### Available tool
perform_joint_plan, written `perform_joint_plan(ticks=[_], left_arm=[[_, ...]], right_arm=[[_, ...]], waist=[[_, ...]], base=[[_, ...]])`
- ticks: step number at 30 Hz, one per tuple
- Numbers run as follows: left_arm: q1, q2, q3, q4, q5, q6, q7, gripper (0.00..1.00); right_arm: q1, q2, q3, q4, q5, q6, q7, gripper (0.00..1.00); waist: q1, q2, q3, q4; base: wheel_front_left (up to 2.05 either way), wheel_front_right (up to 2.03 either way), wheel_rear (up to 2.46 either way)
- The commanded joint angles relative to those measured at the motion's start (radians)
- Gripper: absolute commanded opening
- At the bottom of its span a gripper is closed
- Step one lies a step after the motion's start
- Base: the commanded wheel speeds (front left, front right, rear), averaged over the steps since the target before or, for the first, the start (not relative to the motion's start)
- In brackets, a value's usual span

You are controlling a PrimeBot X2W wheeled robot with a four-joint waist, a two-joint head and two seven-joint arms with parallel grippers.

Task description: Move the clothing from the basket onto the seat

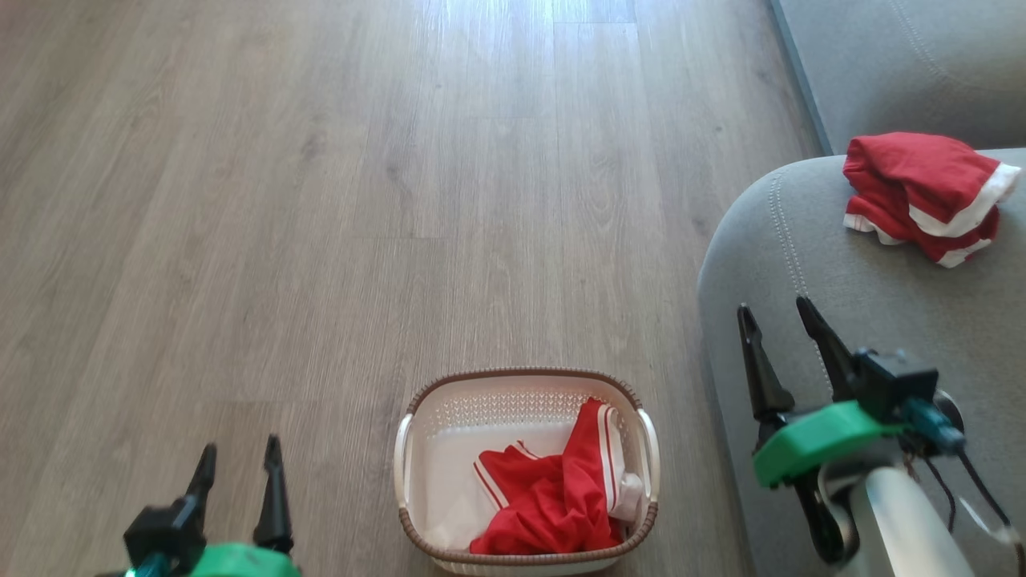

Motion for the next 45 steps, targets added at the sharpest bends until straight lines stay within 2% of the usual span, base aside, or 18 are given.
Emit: perform_joint_plan(ticks=[1,15,25,45], left_arm=[[-0.016,0.027,0.057,-0.035,0.014,0.002,-0.012,1.0],[0.074,-0.02,0.15,-0.039,0.074,-0.039,-0.012,1.0],[0.075,-0.042,0.176,-0.019,0.102,-0.067,-0.012,1.0],[0.078,-0.063,0.198,-0.008,0.127,-0.087,-0.012,1.0]], right_arm=[[-0.012,0.009,0.023,-0.05,0.01,0.0,-0.009,1.0],[0.094,0.009,0.047,-0.11,0.047,0.0,-0.01,1.0],[0.096,0.009,0.056,-0.1,0.06,0.0,-0.01,1.0],[0.088,0.009,0.046,-0.071,0.059,0.0,-0.01,1.0]], waist=[[0.0001,-0.0001,0.0,-0.003],[0.0001,-0.0001,-0.009,-0.026],[0.0001,-0.0001,-0.007,-0.03],[0.0001,-0.0001,0.004,-0.032]], base=[[0.0,0.0,0.0],[0.0,0.0,0.0],[0.0,0.0,0.0],[0.0,0.0,0.0]])
